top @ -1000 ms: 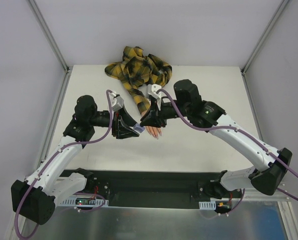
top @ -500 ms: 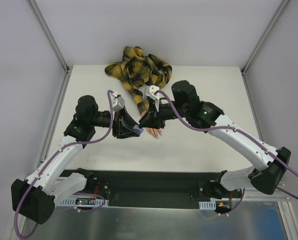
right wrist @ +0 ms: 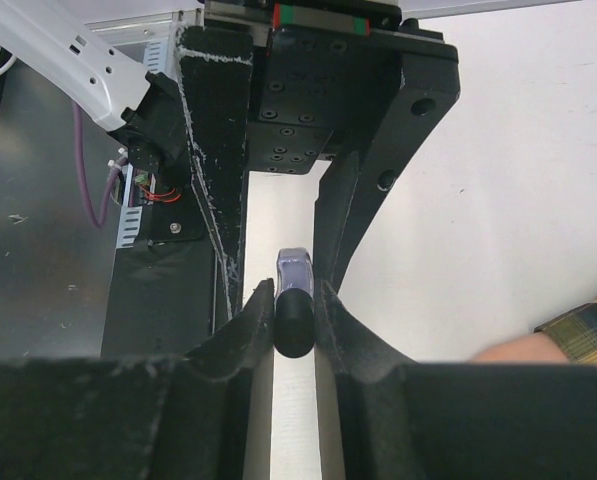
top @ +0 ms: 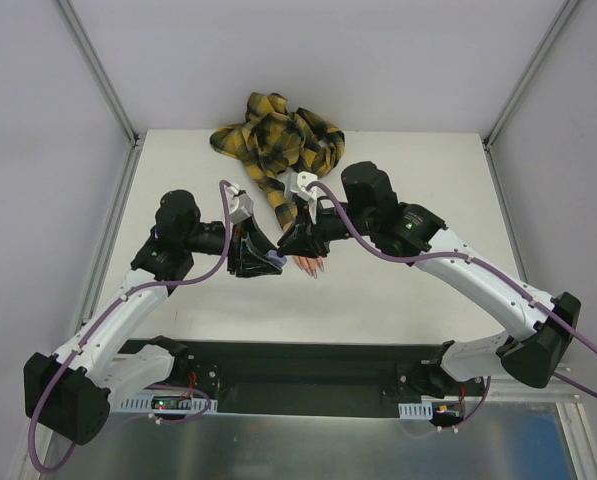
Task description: Paint the nails
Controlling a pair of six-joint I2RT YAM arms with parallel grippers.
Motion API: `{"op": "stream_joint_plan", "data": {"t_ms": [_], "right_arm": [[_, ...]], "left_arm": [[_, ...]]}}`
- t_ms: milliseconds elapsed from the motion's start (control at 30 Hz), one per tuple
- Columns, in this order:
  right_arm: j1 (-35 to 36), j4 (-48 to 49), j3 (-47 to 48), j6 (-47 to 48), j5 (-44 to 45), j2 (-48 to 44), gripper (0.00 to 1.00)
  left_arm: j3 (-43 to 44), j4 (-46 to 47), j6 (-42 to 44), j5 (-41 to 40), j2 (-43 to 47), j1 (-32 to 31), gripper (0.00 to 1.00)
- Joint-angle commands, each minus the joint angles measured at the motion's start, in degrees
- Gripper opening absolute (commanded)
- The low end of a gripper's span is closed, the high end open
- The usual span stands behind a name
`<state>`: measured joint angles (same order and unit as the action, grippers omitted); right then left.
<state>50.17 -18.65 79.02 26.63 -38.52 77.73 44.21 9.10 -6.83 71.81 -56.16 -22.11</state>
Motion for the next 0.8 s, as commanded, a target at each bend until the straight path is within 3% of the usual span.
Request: {"op": "stream_joint_plan", "data": {"t_ms": [0,267,500,533,633,667,767], "right_arm": [[0.4,2.9,0.8,0.5,-0.1,-1.8,0.01],[0.4,3.1,0.8,0.3,0.0,-1.7,0.01],[0.4,3.3,0.8,0.1,0.6,-1.8,0.01],[0.4,3.3,0.8,-0.1,0.7,-2.0,0.01],[0.4,3.3,0.8,-0.3,0.8,-1.9,0.01],[0.4,3.3,0.9,-0.5,1.3,-1.8,0.01],[0.4,2.8,2.0,-2.7,3.9,-1.3,0.04]], "left_arm": [[0.4,1.7,1.1,2.4,-0.3,-0.5,0.42],[0.5,1.7,1.1,2.4,-0.4,-0.7,0.36],[0.7,1.5,1.5,3.1,-0.5,-0.9,0.26],[0.8,1.5,1.6,3.0,-0.5,-0.9,0.19],[0.9,1.0,2.2,2.8,-0.5,-0.9,0.14],[1.0,0.8,2.3,1.7,-0.4,-0.9,0.01],[0.9,-0.6,4.2,-2.1,0.6,-0.9,0.0]]}}
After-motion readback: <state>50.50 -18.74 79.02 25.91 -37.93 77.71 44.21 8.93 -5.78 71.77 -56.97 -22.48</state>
